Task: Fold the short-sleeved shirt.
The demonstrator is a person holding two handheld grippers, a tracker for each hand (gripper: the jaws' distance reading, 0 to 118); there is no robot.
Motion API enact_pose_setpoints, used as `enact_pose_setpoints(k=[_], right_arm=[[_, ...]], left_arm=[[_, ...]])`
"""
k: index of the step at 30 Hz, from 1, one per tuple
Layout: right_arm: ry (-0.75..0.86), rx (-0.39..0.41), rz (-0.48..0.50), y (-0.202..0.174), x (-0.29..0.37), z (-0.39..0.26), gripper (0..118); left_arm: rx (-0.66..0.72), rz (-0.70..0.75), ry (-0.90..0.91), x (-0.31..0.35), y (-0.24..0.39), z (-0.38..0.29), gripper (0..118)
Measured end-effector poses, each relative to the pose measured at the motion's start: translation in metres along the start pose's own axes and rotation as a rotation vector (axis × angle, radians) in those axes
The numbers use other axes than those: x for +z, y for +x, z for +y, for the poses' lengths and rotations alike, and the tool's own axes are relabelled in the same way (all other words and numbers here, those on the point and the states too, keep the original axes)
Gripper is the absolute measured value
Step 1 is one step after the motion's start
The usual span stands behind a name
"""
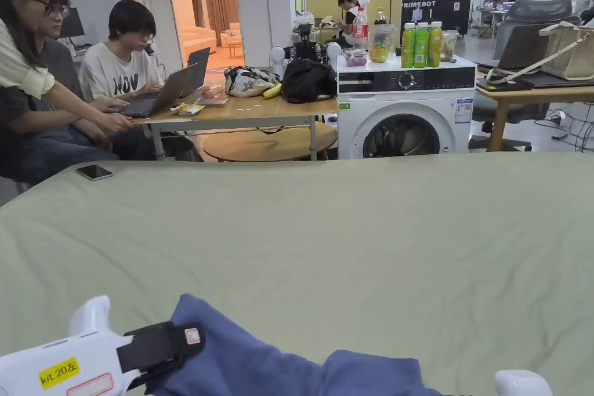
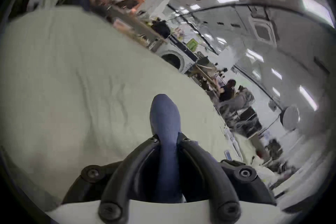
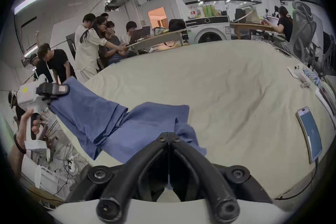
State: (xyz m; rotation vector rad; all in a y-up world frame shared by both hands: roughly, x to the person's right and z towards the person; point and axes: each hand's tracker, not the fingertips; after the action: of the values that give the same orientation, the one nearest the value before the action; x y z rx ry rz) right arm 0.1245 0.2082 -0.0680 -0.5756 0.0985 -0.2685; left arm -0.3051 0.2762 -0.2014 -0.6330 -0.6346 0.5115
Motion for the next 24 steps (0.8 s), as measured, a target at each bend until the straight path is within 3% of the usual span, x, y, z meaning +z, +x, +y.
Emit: enact_pose_setpoints(k=[5, 7, 10, 13, 15, 17, 19, 20, 21, 23, 24], right_arm=[[0.024, -0.01, 0.002, -0.003, 0.012, -0.003, 0], [0.034, -0.02, -0.013, -0.001, 0.022, -0.007, 0], [0.045, -0.077, 0.001, 0.005, 0.038, -0.02, 0], [0.04, -0.103, -0.029, 0.015, 0.044, -0.031, 0], [0.026, -0.112, -0.049, 0.025, 0.045, -0.036, 0], [0.029, -0.117, -0.039, 0.031, 0.049, -0.04, 0], [0.04, -0.127, -0.038, 0.035, 0.053, -0.039, 0], [0.046, -0.132, -0.038, 0.036, 0.054, -0.038, 0], [0.051, -0.135, -0.041, 0.037, 0.055, -0.037, 0], [0.055, -0.135, -0.044, 0.038, 0.055, -0.034, 0], [0.056, -0.134, -0.045, 0.038, 0.054, -0.033, 0]], left_arm=[[-0.118, -0.067, -0.139, -0.084, 0.064, -0.032, 8], [-0.015, -0.161, -0.255, -0.132, 0.071, -0.051, 8], [0.073, -0.174, -0.323, -0.183, 0.085, -0.077, 9], [0.141, -0.32, -0.438, -0.202, 0.095, -0.089, 44], [0.201, -0.399, -0.439, -0.201, 0.097, -0.087, 54], [0.162, -0.385, -0.362, -0.186, 0.096, -0.075, 64], [0.129, -0.337, -0.316, -0.175, 0.089, -0.065, 64], [0.117, -0.306, -0.304, -0.172, 0.086, -0.063, 61], [0.105, -0.293, -0.315, -0.173, 0.084, -0.064, 49], [0.067, -0.268, -0.359, -0.183, 0.087, -0.079, 2], [0.049, -0.271, -0.409, -0.192, 0.09, -0.09, 1]])
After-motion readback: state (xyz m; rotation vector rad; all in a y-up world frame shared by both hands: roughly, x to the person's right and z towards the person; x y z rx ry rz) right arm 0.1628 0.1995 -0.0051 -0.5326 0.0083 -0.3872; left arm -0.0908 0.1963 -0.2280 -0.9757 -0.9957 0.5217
